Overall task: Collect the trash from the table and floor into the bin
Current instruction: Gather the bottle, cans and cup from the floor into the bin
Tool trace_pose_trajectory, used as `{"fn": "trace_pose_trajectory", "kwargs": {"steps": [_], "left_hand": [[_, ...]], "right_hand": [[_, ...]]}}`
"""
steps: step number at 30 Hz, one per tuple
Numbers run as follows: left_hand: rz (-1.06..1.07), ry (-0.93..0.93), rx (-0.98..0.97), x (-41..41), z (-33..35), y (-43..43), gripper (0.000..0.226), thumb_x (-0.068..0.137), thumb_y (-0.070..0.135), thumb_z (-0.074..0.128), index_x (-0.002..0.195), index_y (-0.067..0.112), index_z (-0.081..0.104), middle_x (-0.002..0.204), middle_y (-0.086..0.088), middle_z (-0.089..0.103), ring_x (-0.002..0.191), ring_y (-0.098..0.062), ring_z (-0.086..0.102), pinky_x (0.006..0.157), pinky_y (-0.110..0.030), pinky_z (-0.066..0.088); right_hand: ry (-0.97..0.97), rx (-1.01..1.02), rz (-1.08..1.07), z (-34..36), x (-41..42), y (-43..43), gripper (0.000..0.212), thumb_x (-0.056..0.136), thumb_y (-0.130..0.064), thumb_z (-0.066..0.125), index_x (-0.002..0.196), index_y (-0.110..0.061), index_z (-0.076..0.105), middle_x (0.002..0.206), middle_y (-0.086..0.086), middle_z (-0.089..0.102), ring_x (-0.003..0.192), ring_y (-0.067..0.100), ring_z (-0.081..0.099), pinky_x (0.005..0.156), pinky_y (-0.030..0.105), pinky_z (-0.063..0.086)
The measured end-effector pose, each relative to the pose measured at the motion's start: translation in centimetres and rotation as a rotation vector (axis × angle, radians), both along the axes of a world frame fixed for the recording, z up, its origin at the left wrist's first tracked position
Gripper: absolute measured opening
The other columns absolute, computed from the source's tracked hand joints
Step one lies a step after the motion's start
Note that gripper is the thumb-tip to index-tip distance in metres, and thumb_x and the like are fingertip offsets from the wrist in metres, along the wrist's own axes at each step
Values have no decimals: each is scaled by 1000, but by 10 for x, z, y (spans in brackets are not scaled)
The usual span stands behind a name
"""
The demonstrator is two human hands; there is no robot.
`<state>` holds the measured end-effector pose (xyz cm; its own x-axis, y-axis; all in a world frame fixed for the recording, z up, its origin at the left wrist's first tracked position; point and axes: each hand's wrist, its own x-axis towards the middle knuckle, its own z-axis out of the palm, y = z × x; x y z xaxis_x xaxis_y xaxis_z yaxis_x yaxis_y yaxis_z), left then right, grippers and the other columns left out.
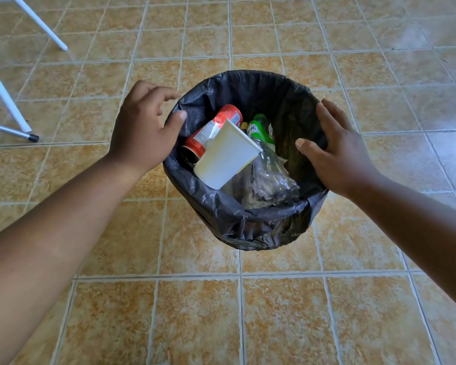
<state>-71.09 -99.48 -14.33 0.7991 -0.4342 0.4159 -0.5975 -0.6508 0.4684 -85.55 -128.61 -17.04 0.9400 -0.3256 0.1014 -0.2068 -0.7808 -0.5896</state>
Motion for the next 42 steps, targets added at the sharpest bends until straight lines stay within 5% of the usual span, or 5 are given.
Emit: {"fn": "trace_pose_trajectory", "kwargs": {"steps": [9, 25, 33, 39, 42], "left_hand": [[160, 392, -59, 3, -16, -5, 33, 93, 26, 55, 125, 27, 55, 70, 0, 55, 66, -19, 55, 58, -28, 40], [-83, 653, -146, -11, -14, -130, 58, 83, 15, 58, 139, 25, 46, 56, 14, 50, 51, -2, 51, 56, -27, 40], [-76, 589, -194, 3, -17, -183, 51, 88, 15, 61, 138, 21, 50, 97, 2, 53, 100, -24, 61, 92, -44, 51], [-72, 478, -197, 13, -25, -201, 49, 92, 23, 59, 140, 18, 49, 121, -9, 55, 110, -26, 57, 97, -46, 47], [-90, 464, -231, 17, -29, -205, 49, 93, 26, 59, 140, 16, 48, 120, -4, 53, 109, -21, 57, 98, -43, 47]], "right_hand": [[-66, 14, -74, 8, 2, -15, 66, 79, 0, 45, 143, -17, 47, 147, -3, 46, 133, 23, 43, 104, 27, 35], [-62, -49, -390, 26, -41, -108, 62, 72, -1, 48, 126, -26, 63, 113, 10, 69, 93, 37, 65, 79, 39, 53], [-103, -47, -440, 20, -43, -144, 57, 76, -2, 50, 128, -21, 64, 125, 7, 65, 113, 32, 60, 98, 35, 45], [-147, -47, -434, 15, -36, -152, 47, 82, -15, 62, 129, -16, 63, 129, 6, 63, 117, 27, 57, 99, 23, 35], [-113, -85, -401, 11, -32, -154, 51, 82, -16, 65, 132, -13, 59, 140, 9, 53, 124, 36, 50, 109, 39, 35]]}}
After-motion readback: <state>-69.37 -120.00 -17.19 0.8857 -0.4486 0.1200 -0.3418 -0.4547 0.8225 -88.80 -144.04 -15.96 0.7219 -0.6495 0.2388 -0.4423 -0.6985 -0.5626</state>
